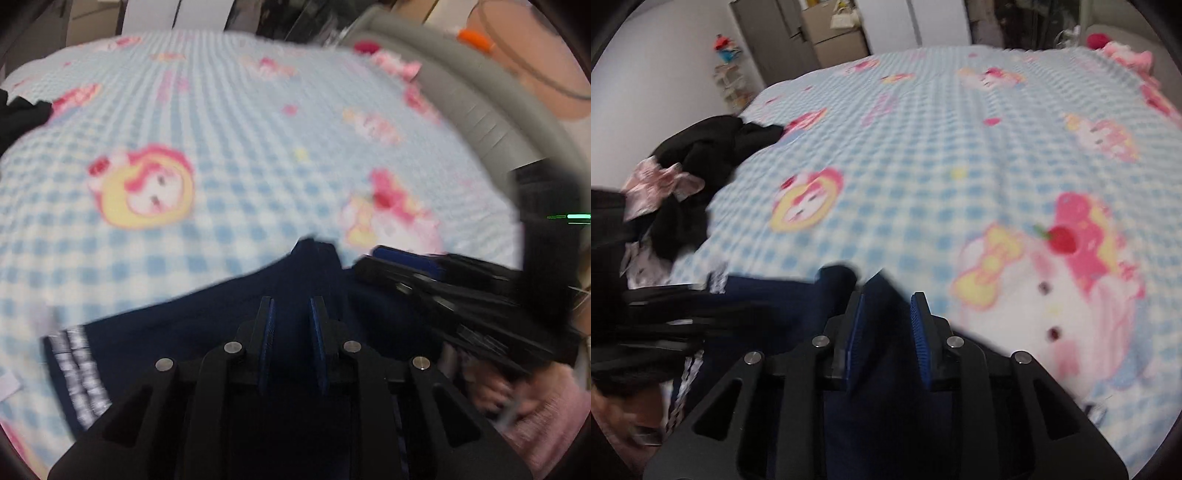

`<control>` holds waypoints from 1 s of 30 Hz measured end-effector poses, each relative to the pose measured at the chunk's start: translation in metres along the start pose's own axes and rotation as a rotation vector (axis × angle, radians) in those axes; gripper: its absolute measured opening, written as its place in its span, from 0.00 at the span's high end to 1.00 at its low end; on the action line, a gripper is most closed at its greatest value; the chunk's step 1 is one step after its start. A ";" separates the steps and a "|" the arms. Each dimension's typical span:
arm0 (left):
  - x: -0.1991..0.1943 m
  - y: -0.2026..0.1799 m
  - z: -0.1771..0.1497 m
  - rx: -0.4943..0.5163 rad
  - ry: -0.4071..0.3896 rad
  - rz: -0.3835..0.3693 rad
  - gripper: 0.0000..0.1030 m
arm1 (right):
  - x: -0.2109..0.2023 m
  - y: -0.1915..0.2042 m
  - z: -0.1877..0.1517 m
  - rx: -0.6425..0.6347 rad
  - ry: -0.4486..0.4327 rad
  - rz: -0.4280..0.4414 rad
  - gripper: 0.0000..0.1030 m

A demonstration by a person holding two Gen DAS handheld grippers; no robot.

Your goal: Fold clothes

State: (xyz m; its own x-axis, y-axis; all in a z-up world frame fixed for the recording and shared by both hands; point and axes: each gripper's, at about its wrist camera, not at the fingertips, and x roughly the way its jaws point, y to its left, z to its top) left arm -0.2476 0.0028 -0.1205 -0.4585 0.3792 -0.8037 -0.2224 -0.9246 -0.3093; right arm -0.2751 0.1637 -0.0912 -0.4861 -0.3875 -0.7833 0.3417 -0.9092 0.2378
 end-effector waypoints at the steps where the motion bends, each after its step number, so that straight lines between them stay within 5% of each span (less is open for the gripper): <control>1: 0.008 0.004 -0.003 -0.009 0.010 0.035 0.80 | 0.003 0.002 -0.004 -0.013 0.015 0.008 0.75; 6: 0.017 0.031 -0.018 -0.093 0.003 0.027 0.90 | 0.026 0.004 -0.015 -0.049 0.067 0.008 0.75; 11: 0.018 0.042 -0.028 -0.157 -0.024 -0.041 0.90 | 0.011 0.028 -0.007 -0.142 -0.042 0.025 0.73; 15: 0.021 0.039 -0.025 -0.148 -0.029 -0.028 0.90 | 0.042 0.044 -0.007 -0.245 0.087 -0.042 0.73; 19: 0.022 0.041 -0.025 -0.154 -0.028 -0.035 0.90 | 0.053 0.025 -0.014 -0.187 0.101 -0.113 0.77; 23: 0.023 0.042 -0.026 -0.153 -0.028 -0.044 0.90 | 0.044 0.007 -0.014 -0.120 0.058 -0.202 0.75; 28: 0.020 0.039 -0.027 -0.135 -0.043 -0.038 0.90 | 0.015 0.018 -0.011 -0.144 -0.074 -0.179 0.73; 30: 0.020 0.040 -0.027 -0.138 -0.047 -0.048 0.90 | 0.013 0.028 -0.010 -0.201 -0.057 -0.129 0.72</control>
State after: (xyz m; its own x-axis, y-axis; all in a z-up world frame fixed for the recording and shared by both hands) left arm -0.2427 -0.0280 -0.1623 -0.4902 0.4218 -0.7627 -0.1264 -0.9003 -0.4166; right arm -0.2637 0.1342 -0.1009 -0.5786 -0.2831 -0.7649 0.4243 -0.9054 0.0142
